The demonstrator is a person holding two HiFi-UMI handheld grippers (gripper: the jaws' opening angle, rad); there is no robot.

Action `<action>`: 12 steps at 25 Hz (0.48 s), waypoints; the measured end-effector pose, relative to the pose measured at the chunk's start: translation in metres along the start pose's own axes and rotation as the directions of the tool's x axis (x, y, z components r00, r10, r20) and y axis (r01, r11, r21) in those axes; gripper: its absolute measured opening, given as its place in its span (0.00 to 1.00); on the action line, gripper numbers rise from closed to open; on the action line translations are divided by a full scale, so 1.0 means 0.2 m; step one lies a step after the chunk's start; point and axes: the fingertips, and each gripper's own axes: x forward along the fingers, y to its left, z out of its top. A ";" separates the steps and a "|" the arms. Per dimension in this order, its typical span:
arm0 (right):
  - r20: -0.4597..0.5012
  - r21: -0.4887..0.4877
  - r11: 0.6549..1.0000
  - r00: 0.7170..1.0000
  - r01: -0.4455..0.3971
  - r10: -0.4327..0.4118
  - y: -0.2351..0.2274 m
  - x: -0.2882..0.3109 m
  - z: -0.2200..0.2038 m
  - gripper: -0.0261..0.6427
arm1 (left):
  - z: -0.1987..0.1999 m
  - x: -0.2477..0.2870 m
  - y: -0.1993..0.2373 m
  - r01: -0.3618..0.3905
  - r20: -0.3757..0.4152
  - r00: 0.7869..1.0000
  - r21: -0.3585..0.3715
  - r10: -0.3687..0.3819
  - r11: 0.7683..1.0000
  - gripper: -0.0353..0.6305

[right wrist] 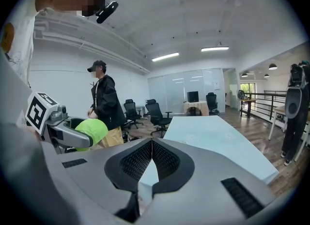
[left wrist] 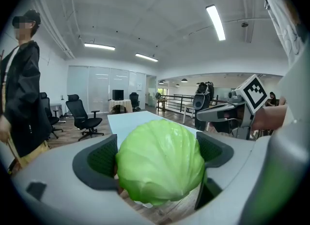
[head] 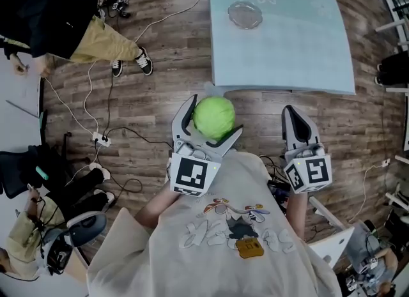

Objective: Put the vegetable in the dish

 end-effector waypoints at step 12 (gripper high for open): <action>-0.021 -0.036 0.999 0.999 0.034 -0.035 0.13 0.52 0.20 0.07 | 0.02 0.21 0.54 0.065 0.014 0.998 -0.016 -0.064 0.998 0.83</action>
